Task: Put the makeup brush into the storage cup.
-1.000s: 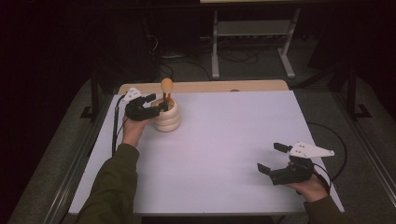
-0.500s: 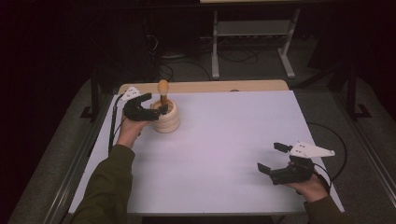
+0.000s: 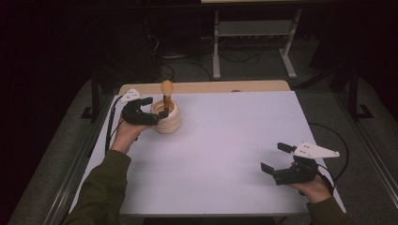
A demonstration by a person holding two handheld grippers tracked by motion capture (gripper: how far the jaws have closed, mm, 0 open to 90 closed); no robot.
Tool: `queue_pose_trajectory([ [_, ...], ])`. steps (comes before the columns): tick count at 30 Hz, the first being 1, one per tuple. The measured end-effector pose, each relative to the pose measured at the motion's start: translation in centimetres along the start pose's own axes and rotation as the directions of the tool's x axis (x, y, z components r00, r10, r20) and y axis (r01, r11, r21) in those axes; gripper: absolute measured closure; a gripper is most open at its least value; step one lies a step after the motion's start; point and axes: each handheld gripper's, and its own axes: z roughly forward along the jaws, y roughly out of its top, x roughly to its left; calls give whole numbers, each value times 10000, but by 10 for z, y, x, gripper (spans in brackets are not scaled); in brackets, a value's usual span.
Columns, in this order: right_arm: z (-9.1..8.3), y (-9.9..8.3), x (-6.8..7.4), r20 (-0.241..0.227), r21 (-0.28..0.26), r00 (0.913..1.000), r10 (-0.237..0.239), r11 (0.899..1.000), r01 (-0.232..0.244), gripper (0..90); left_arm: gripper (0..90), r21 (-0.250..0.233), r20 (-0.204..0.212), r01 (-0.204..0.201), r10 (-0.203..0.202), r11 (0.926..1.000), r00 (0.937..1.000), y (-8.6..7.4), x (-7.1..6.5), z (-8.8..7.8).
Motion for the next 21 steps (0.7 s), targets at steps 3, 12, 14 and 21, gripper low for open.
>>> queue_pose_trajectory([
  [3, 0, 0, 0, 5, 7, 10000, -3, 10000, 3, 0, 25, 15, 122, -94, 94, 10000, 9999, 1, -4, -2],
  [12, -2, 2, 3, 53, -44, 10000, -64, 10000, 65, 0, 25, 105, 505, -332, 326, 9994, 9982, 3, -23, -16],
  [14, -2, 2, 3, 54, -68, 9999, -143, 9999, 143, 0, 25, 186, 555, -417, 406, 9990, 9976, 2, -26, -19],
  [21, 0, 3, 4, 45, -45, 9999, -92, 9999, 92, 0, 25, 248, 881, -623, 599, 9977, 9943, 0, -41, -27],
])
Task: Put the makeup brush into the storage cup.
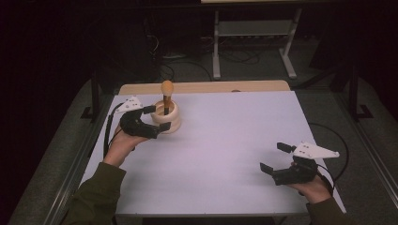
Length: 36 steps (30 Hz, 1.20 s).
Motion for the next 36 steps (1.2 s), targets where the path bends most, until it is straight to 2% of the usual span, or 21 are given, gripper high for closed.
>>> queue_pose_trajectory([
  [5, -1, 0, -1, -2, -13, 10000, -24, 10000, 23, 0, 26, 0, 101, -155, 155, 9999, 9998, -5, -10, -3],
  [10, -1, 0, -1, 19, -27, 10000, 18, 10000, -18, 0, 48, -23, 171, -133, 134, 9999, 9998, -11, -16, -8],
  [22, -2, 1, -1, 43, -66, 10000, -24, 10000, 25, 0, 30, 55, 119, -278, 277, 9996, 9995, -23, -33, -21],
  [36, -5, 3, 0, 20, -175, 10000, -7, 9998, 8, 0, 24, 55, 207, -191, 190, 9998, 9996, -48, -53, -39],
])
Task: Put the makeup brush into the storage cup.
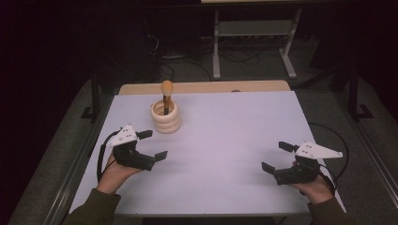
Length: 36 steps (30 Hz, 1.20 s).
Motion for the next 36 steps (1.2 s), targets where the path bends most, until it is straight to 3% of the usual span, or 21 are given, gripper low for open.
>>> queue_pose_trajectory([
  [15, 2, -2, 0, -25, 45, 10000, 2, 10000, -2, 0, 24, -28, -2, 64, -64, 10000, 10000, -22, -5, -15],
  [27, 4, -5, -1, -45, 149, 10000, -4, 9999, 4, 0, 24, 676, -82, -292, 298, 9973, 9995, -41, -12, -10],
  [36, 6, -6, 0, -75, 232, 10000, 8, 9997, -6, 0, 23, 697, 13, -166, 165, 9974, 9999, -47, -11, -11],
])
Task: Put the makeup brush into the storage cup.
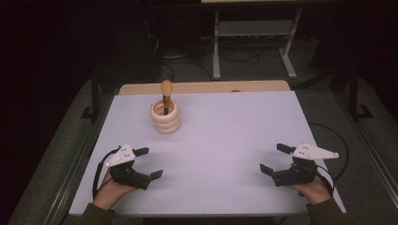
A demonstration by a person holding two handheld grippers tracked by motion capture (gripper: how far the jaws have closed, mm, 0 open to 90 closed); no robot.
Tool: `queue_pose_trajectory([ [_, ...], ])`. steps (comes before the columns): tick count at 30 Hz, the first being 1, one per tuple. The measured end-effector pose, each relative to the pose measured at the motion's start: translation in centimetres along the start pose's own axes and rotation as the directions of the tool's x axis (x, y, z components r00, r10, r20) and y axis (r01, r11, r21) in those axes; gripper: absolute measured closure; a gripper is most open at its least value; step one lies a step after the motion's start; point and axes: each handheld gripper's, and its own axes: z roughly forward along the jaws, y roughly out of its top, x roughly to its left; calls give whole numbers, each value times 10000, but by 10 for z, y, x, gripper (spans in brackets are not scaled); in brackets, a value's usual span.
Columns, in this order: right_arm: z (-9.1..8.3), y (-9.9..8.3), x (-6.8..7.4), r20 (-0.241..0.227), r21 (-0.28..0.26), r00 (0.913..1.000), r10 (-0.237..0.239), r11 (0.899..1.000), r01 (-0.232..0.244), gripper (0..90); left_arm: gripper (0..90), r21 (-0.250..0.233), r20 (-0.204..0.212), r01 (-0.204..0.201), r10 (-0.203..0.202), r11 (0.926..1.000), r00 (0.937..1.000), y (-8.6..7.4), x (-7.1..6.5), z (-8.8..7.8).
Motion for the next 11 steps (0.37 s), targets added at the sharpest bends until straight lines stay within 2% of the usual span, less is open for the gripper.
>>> queue_pose_trajectory([
  [2, 0, -1, 0, -23, 56, 10000, 25, 10000, -25, 0, 1, 115, 16, 88, -89, 9999, 10000, -2, 0, 0],
  [11, 1, -2, -1, -13, 102, 10000, -1, 9999, 1, 0, 0, 161, -39, 49, -48, 9999, 10000, -4, 0, -1],
])
